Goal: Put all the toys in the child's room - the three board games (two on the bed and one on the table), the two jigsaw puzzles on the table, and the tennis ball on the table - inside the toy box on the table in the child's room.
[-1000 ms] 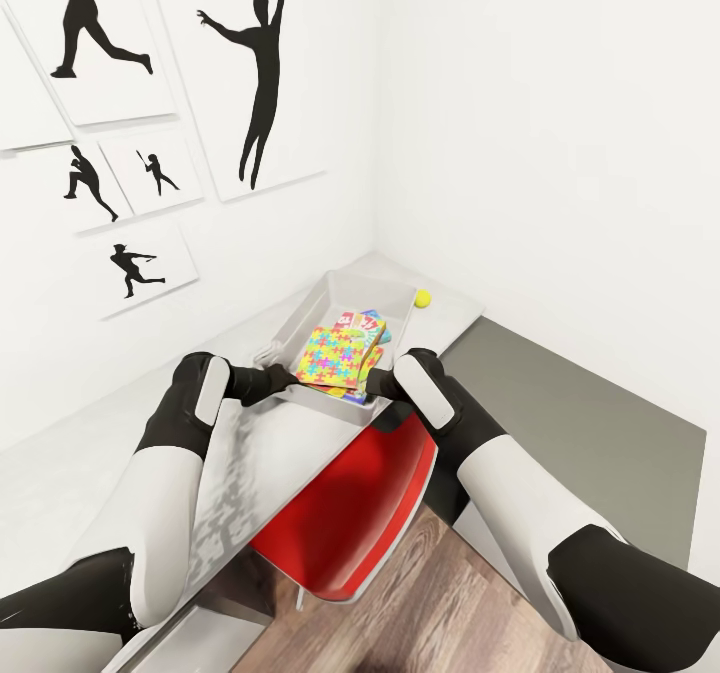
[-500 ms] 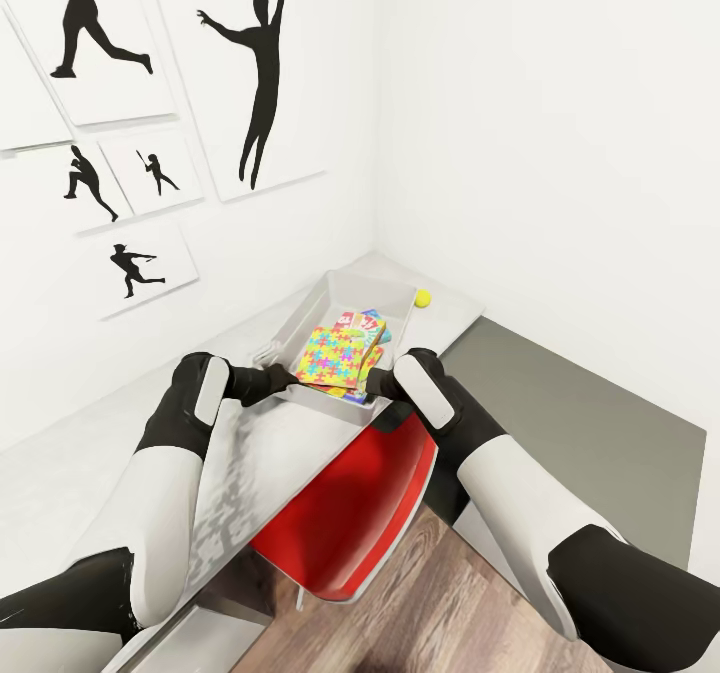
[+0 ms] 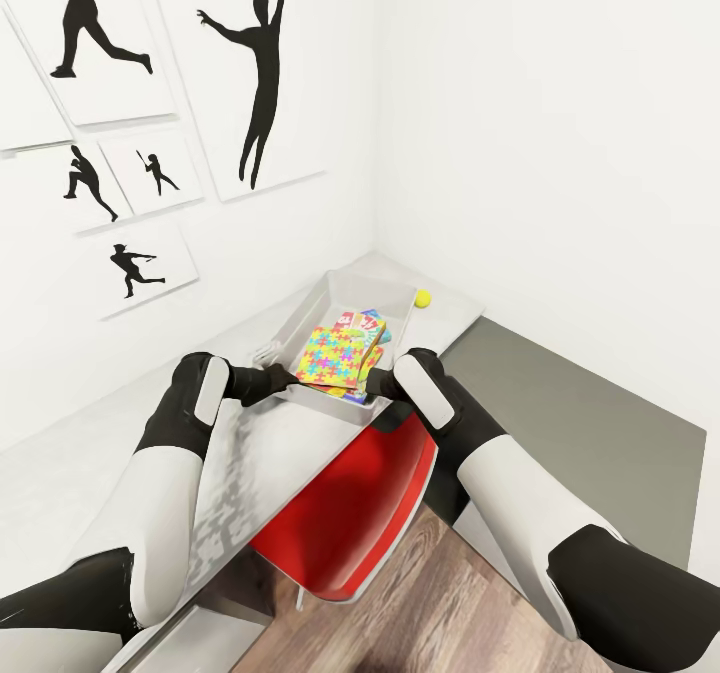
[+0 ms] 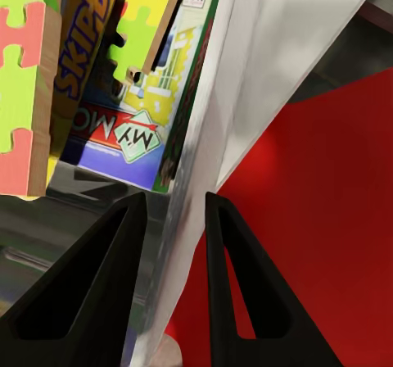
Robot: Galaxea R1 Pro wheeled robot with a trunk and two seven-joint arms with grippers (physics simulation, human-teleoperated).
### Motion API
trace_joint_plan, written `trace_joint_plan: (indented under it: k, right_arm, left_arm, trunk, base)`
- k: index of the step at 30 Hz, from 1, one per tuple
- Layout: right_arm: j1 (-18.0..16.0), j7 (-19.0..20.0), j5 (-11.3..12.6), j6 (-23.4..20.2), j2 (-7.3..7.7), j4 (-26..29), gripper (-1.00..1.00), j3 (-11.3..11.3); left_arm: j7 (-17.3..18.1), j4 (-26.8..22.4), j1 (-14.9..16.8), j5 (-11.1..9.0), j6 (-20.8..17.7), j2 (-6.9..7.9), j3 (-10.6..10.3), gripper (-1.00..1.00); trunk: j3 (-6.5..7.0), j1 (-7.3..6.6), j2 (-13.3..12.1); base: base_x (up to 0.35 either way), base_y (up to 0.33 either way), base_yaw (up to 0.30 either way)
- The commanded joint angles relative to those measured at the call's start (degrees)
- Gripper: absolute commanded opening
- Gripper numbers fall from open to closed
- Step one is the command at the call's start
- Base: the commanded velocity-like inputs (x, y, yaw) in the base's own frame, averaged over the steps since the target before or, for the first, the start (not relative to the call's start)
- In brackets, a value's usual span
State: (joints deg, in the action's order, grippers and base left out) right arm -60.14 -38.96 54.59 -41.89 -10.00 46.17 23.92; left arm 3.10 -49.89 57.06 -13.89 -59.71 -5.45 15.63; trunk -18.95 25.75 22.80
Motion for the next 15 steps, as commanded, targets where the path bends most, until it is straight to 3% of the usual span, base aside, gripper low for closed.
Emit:
trace_joint_plan:
  k: [1,15]
  right_arm:
    - [-0.1,-0.5,0.8,0.1,0.00,0.0,-1.00,0.2]
    - [-0.1,-0.5,0.8,0.1,0.00,0.1,-1.00,0.2]
  left_arm:
    - [0.3,0.0,0.1,-0.2,-0.3,-0.09,0.2,-1.00]
    - [0.3,0.0,0.1,-0.2,-0.3,-0.09,0.5,-1.00]
  trunk:
    - [-0.10,0.03,0.1]
    - [0.31,0.03,0.1]
  base:
    - [0.000,0.000,0.000]
    - [0.000,0.000,0.000]
